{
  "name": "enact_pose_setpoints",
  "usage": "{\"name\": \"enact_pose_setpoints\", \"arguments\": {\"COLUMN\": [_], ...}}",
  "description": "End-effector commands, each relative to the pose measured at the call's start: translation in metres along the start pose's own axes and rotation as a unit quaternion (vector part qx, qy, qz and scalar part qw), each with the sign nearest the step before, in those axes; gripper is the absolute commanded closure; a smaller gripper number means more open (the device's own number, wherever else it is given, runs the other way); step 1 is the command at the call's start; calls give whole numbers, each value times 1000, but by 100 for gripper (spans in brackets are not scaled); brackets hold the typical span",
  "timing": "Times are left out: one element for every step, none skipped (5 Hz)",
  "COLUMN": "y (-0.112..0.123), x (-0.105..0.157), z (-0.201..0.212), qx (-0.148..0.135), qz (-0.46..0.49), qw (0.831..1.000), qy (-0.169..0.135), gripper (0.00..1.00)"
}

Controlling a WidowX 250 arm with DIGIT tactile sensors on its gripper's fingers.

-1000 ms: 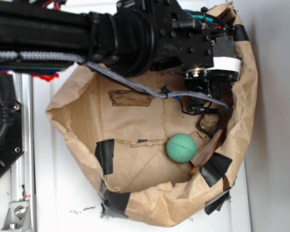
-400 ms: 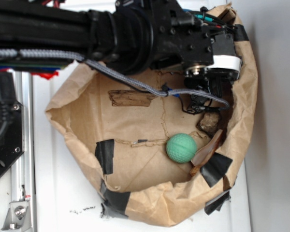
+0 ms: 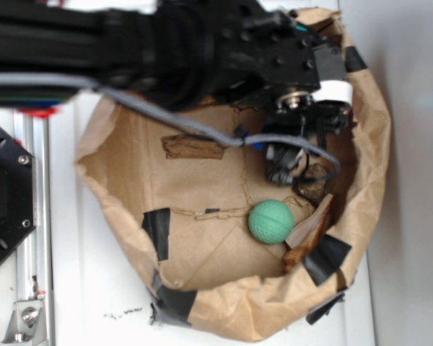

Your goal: Grab the blue ball.

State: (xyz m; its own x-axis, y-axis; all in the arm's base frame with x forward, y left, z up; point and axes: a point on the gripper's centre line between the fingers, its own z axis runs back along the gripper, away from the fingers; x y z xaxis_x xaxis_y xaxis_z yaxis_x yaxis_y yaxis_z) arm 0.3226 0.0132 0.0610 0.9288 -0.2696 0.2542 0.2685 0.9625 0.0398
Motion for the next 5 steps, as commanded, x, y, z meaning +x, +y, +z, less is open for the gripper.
{"name": "enact_pose_setpoints", "arguments": {"y": [-51,-52,-41,-32,-31], "x": [-9,-22,-28,-27,-24], "z": [113,127,130,123,125], "qx": [-50,-43,-46,-50,-53], "qz": [60,86,89,77,76], "qw": [996,994,994,995,995], "qy": [33,60,46,29,21], "gripper": [100,100,100,100,100]}}
